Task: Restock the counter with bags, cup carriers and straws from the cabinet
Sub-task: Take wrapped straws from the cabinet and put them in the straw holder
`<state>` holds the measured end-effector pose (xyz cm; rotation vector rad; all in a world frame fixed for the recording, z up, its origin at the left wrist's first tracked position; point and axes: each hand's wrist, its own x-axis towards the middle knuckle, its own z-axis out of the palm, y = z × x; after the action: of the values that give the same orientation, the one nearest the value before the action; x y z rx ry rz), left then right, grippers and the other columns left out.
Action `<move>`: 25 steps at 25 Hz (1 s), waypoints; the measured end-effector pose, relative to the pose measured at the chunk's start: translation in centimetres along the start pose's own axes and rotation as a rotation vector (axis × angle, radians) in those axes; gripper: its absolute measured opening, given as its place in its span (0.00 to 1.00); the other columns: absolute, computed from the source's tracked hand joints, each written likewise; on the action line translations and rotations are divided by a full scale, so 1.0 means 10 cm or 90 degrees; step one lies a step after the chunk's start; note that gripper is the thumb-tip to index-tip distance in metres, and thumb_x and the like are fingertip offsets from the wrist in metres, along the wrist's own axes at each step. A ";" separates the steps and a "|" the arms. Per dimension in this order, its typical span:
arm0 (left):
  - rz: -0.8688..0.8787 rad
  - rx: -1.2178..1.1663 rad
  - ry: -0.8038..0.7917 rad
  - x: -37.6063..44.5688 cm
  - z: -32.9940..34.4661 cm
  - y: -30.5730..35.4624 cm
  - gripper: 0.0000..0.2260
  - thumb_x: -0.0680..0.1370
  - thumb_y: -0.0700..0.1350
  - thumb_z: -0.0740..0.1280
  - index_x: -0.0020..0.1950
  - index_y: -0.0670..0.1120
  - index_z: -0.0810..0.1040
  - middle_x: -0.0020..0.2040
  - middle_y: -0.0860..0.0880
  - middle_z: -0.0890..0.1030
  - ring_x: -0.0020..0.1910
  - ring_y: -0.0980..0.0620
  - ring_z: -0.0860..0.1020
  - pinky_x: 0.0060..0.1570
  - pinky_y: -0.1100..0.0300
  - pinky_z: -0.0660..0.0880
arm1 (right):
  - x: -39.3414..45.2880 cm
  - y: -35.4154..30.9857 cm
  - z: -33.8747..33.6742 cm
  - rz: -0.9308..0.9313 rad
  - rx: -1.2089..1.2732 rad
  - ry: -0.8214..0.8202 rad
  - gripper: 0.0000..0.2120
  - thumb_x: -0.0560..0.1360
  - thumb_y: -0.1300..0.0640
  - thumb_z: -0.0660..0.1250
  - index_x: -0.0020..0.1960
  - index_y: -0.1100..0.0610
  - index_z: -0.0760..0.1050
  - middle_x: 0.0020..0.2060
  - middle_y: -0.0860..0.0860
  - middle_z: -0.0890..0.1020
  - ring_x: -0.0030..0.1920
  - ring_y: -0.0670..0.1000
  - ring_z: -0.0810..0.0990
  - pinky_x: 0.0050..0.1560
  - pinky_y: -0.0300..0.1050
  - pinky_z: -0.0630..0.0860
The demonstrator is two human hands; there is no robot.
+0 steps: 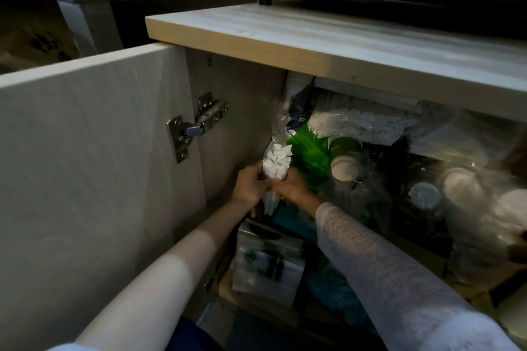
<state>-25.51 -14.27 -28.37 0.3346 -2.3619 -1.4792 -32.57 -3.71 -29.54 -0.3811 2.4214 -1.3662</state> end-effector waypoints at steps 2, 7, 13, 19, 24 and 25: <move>0.018 -0.014 -0.007 -0.03 -0.01 0.06 0.18 0.72 0.36 0.73 0.61 0.37 0.78 0.57 0.41 0.82 0.53 0.54 0.78 0.46 0.79 0.71 | -0.08 -0.06 -0.05 -0.006 0.018 0.018 0.21 0.70 0.64 0.74 0.62 0.60 0.77 0.45 0.52 0.81 0.33 0.43 0.80 0.31 0.37 0.76; 0.061 -0.020 0.001 -0.08 -0.03 0.21 0.21 0.71 0.48 0.72 0.63 0.45 0.79 0.55 0.46 0.84 0.54 0.53 0.81 0.57 0.57 0.77 | -0.18 -0.18 -0.13 0.004 0.074 0.088 0.20 0.70 0.58 0.73 0.61 0.58 0.78 0.55 0.57 0.82 0.52 0.54 0.82 0.46 0.48 0.81; 0.109 0.017 0.009 -0.11 -0.03 0.46 0.22 0.73 0.52 0.71 0.66 0.49 0.75 0.57 0.52 0.83 0.56 0.56 0.80 0.59 0.55 0.76 | -0.31 -0.30 -0.26 -0.023 0.091 0.160 0.19 0.72 0.59 0.70 0.62 0.58 0.78 0.56 0.55 0.82 0.57 0.54 0.80 0.54 0.44 0.77; 0.035 -0.237 -0.004 -0.16 -0.01 0.72 0.27 0.67 0.38 0.78 0.63 0.48 0.71 0.55 0.50 0.81 0.56 0.53 0.81 0.56 0.61 0.77 | -0.40 -0.31 -0.48 0.015 0.239 0.163 0.19 0.72 0.56 0.72 0.63 0.57 0.77 0.56 0.54 0.82 0.55 0.54 0.80 0.54 0.44 0.77; -0.002 -0.157 -0.032 -0.13 -0.02 0.65 0.31 0.66 0.32 0.76 0.67 0.41 0.69 0.65 0.44 0.75 0.66 0.49 0.73 0.63 0.61 0.71 | -0.57 -0.45 -0.84 0.067 0.346 0.159 0.11 0.70 0.59 0.74 0.51 0.59 0.77 0.37 0.51 0.78 0.22 0.40 0.75 0.19 0.31 0.67; 0.001 -0.100 -0.045 -0.14 -0.02 0.63 0.32 0.66 0.33 0.77 0.67 0.41 0.69 0.65 0.45 0.75 0.66 0.49 0.72 0.64 0.60 0.69 | -0.63 -0.50 -0.88 0.078 0.346 0.159 0.10 0.70 0.59 0.73 0.49 0.58 0.76 0.34 0.50 0.77 0.17 0.38 0.71 0.17 0.30 0.62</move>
<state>-24.31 -11.27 -22.83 0.2454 -2.2798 -1.6880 -30.18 3.00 -19.96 0.0794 2.0794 -2.0221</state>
